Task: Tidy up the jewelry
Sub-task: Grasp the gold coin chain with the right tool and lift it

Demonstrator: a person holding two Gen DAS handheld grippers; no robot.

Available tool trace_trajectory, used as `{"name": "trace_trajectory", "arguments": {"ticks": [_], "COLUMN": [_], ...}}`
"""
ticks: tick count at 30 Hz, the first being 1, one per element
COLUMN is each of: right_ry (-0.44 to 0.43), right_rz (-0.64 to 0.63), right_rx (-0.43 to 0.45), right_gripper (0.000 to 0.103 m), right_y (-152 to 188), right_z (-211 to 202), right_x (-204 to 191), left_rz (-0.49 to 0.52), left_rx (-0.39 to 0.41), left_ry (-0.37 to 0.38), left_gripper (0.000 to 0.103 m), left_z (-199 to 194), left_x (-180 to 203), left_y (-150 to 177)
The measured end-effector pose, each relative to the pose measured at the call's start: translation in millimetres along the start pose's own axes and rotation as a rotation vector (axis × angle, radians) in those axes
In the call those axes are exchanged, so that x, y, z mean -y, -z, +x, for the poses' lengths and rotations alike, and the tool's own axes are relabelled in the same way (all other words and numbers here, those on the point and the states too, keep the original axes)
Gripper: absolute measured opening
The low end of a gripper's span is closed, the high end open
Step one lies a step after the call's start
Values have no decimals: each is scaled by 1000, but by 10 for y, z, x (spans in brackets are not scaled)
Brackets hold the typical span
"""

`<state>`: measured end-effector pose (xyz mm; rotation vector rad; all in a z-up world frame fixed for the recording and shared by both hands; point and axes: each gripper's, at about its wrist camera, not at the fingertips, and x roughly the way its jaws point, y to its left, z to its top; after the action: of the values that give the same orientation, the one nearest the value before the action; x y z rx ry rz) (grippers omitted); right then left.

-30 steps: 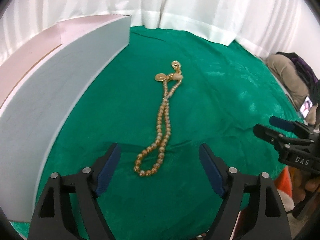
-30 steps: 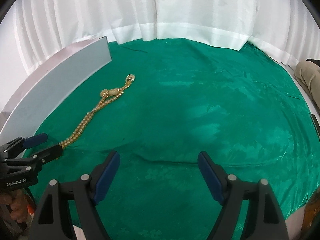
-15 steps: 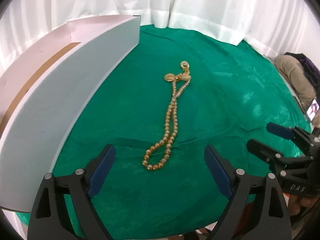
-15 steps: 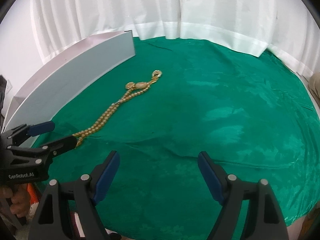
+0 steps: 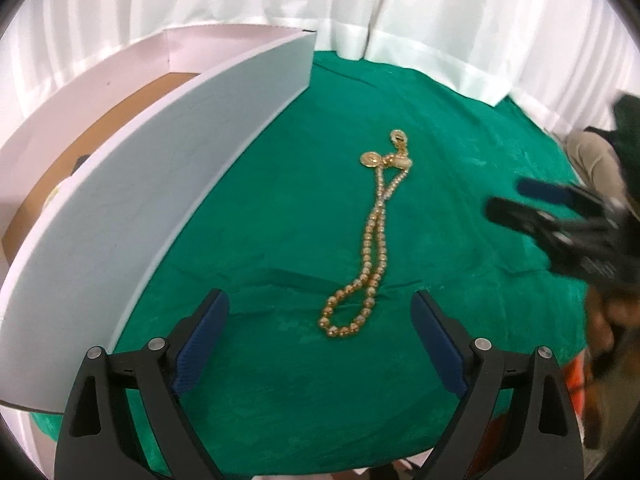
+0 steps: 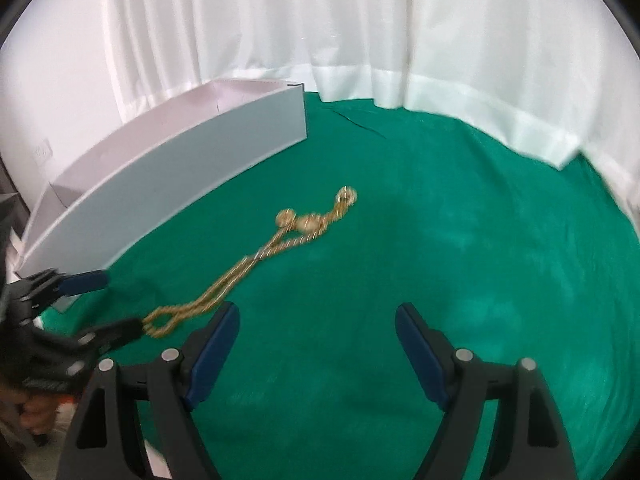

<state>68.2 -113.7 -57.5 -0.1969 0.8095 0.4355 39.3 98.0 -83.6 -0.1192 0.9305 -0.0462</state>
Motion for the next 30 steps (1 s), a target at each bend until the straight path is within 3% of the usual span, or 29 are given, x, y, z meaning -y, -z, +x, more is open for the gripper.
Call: {"name": "trace_trajectory", "arguments": {"ticks": [3, 5, 9, 11, 16, 26, 30], "right_ry": [-63, -54, -50, -49, -67, -39, -69], "right_rz": [-97, -143, -197, -225, -305, -347, -270], "right_rx": [-37, -31, -49, -55, -91, -107, -93], "right_gripper": [81, 79, 49, 48, 23, 23, 22], "right_y": [-232, -333, -505, -536, -541, -614, -692], "right_z": [353, 527, 875, 974, 1134, 1183, 1103], "right_x": [-70, -107, -77, -75, -116, -179, -107], "left_rz": [-12, -17, -22, -27, -47, -55, -54], "left_rx": [-2, 0, -4, -6, -14, -18, -20], "left_ry": [0, 2, 8, 10, 11, 7, 3], "left_gripper": [93, 93, 93, 93, 93, 93, 93], "left_z": [0, -6, 2, 13, 57, 50, 44], "left_x": [-43, -67, -102, -121, -198, -176, -169], "left_y": [6, 12, 17, 19, 4, 46, 57]}}
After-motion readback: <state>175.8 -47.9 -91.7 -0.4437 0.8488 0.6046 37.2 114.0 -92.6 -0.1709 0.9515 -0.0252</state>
